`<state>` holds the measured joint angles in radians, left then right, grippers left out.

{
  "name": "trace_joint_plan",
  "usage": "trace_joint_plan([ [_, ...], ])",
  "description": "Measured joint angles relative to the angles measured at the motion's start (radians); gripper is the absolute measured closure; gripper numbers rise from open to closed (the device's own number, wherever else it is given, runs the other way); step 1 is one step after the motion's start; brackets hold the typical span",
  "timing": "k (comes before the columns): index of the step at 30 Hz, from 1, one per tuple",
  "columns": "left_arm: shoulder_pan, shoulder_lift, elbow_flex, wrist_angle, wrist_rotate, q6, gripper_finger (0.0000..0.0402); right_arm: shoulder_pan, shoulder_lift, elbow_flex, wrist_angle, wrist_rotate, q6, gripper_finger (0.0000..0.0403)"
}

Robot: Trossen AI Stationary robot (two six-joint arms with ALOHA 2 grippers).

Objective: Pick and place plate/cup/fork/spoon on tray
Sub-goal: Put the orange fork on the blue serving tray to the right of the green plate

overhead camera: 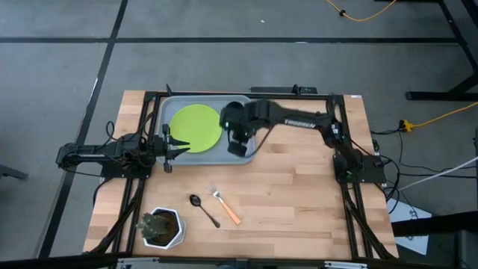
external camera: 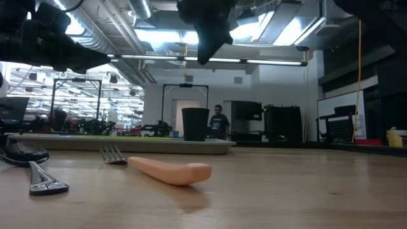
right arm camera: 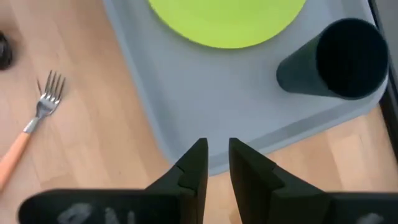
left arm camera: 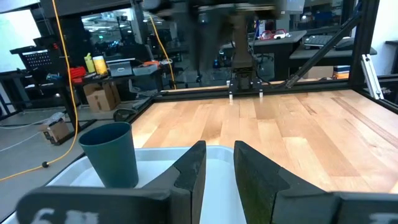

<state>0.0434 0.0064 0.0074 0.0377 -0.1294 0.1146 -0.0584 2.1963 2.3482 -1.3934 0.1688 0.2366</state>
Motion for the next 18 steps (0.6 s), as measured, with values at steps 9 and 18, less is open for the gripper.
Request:
trace_joint_plan([
  [9, 0.000, 0.000, 0.000, 0.000, 0.000, 0.000, 0.0325, 0.224, -0.003, -0.030, 0.000, 0.207, 0.202, 0.0334],
  [18, 0.000, 0.000, 0.000, 0.000, 0.000, 0.000, 0.0325, 0.371, -0.003, -0.236, 0.195, 0.281, 0.449, 0.0334],
])
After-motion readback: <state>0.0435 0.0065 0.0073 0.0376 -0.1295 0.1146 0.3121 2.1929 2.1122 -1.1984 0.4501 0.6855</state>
